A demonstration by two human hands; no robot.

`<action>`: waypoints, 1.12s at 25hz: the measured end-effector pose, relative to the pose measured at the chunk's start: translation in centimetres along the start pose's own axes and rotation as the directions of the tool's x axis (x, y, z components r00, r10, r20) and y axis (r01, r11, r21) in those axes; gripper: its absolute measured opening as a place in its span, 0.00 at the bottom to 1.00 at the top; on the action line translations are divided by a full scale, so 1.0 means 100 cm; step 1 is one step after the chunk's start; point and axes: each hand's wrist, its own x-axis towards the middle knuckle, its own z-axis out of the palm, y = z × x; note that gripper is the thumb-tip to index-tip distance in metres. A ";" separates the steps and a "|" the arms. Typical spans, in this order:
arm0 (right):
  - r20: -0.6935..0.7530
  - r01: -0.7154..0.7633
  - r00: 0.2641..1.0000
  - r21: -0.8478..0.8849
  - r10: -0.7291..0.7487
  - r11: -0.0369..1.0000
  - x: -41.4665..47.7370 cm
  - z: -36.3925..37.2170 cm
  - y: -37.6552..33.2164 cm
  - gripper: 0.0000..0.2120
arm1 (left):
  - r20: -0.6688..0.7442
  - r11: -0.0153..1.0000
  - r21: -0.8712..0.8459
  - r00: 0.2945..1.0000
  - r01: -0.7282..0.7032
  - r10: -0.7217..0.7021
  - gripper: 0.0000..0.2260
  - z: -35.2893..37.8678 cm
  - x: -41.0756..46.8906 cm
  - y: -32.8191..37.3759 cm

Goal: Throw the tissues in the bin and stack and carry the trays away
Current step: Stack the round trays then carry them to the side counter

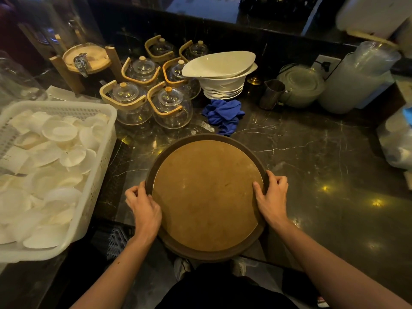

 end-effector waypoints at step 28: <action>0.194 -0.007 0.981 0.023 0.002 1.000 0.008 -0.013 0.018 0.25 | -0.005 0.972 0.143 0.982 0.187 -0.189 0.20 -0.010 -0.029 0.007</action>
